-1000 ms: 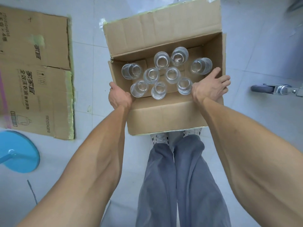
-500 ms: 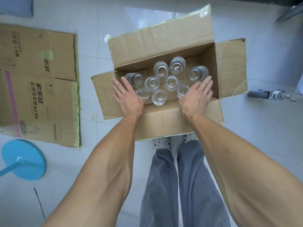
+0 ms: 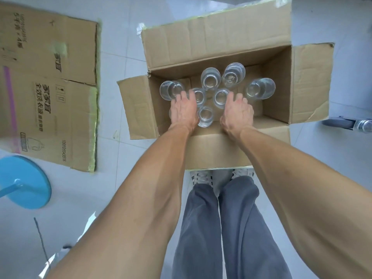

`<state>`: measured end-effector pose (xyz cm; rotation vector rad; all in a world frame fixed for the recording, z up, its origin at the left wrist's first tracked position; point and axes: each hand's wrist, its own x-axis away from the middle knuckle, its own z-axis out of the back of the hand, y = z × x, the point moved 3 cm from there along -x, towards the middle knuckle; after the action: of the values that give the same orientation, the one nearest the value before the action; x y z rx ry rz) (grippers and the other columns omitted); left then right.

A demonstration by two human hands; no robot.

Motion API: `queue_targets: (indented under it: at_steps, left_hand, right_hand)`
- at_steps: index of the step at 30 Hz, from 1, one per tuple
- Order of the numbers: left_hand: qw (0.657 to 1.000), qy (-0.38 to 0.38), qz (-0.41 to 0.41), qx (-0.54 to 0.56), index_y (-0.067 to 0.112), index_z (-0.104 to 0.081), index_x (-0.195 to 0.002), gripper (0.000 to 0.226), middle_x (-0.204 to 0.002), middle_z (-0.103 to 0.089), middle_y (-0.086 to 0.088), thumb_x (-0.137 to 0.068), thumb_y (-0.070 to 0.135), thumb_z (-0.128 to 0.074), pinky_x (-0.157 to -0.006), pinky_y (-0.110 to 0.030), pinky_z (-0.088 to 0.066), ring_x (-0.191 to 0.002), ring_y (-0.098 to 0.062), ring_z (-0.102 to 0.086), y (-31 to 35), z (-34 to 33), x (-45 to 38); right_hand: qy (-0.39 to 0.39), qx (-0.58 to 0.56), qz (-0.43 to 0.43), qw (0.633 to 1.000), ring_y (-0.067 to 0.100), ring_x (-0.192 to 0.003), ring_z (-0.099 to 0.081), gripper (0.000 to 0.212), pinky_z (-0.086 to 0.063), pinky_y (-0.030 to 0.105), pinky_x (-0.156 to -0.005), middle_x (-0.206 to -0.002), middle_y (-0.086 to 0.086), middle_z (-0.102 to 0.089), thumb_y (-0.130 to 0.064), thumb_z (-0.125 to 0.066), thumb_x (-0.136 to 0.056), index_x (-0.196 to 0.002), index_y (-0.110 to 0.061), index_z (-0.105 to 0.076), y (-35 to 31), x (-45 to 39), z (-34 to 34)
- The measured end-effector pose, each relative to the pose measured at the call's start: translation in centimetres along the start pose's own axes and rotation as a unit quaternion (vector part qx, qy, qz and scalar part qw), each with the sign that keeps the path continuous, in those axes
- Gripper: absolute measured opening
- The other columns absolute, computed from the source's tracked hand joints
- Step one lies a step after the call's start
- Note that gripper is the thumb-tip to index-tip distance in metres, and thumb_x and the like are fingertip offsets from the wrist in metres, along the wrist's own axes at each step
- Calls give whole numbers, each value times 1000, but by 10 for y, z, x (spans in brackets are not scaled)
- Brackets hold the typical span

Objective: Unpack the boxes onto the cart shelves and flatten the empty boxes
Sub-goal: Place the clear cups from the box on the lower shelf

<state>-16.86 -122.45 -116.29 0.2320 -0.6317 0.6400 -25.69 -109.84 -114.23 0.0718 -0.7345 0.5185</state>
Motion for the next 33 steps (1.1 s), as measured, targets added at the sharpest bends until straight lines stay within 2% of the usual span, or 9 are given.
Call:
queue_targets:
  at_steps: [4,9,13,15,17,20,25,28,33]
  left_hand:
    - [999,-18,28,30,5,-25,-149,86,-132,-48,-18,-81,15,-76,-96,-41,-44,-121,-34,-50,-2,-14,-11]
    - [997,3,34,65,5,-21,-152,85,-129,-53,-18,-83,3,-70,-92,-41,-47,-114,-34,-57,-5,-13,-24]
    - [996,-13,27,80,10,-26,-148,75,-123,-56,-14,-87,10,-69,-88,-44,-51,-108,-35,-61,-6,-14,-37]
    - [993,-21,25,117,13,-31,-143,68,-115,-58,-12,-87,13,-69,-84,-46,-52,-101,-36,-62,-9,-18,-41]
    - [988,-14,19,151,14,-38,-134,60,-111,-60,-10,-86,28,-72,-82,-45,-51,-97,-34,-62,-13,-21,-42]
    - [980,-3,3,197,16,-46,-120,57,-113,-60,-7,-82,48,-73,-81,-44,-51,-96,-32,-61,-17,-24,-40]
    - [975,10,24,220,16,-46,-112,47,-108,-62,-5,-79,34,-74,-80,-45,-53,-93,-32,-62,-15,-14,-36]
    - [973,20,31,227,15,-45,-106,46,-98,-63,-3,-73,28,-74,-77,-46,-53,-84,-30,-62,-16,1,-30]
    - [964,31,14,265,19,-42,-100,47,-89,-62,2,-66,32,-73,-73,-45,-53,-78,-26,-60,-18,37,-10]
  right_hand:
    - [10,2,-6,1000,37,-115,-53,59,-44,45,-92,-126,21,-53,-5,-58,-89,-142,-1,-32,-4,-16,-13]
    - [29,-8,2,1000,38,-110,-56,69,-45,46,-89,-120,20,-57,-3,-63,-84,-145,-6,-30,3,-28,-22]
    - [25,-13,3,1000,39,-109,-56,72,-44,47,-89,-119,21,-56,1,-64,-81,-144,-11,-31,9,-39,-28]
    - [37,-11,8,999,40,-107,-57,64,-44,48,-88,-119,21,-56,2,-60,-83,-140,-10,-34,8,-45,-33]
    - [53,-11,13,998,40,-106,-57,55,-44,48,-87,-120,20,-56,3,-56,-86,-136,-9,-37,6,-49,-37]
    - [67,-35,13,997,39,-105,-58,56,-45,47,-86,-119,18,-56,-1,-63,-84,-134,-11,-39,6,-48,-41]
    - [75,-113,11,991,35,-108,-58,64,-47,44,-89,-121,15,-56,-24,-82,-75,-127,-9,-47,9,-44,-29]
    - [85,-177,-7,981,37,-106,-60,62,-48,42,-89,-118,16,-58,-23,-82,-71,-120,-6,-49,8,-39,-14]
    - [89,-230,-15,969,37,-97,-59,63,-47,40,-80,-109,14,-57,-25,-85,-63,-108,-10,-44,9,-18,23]
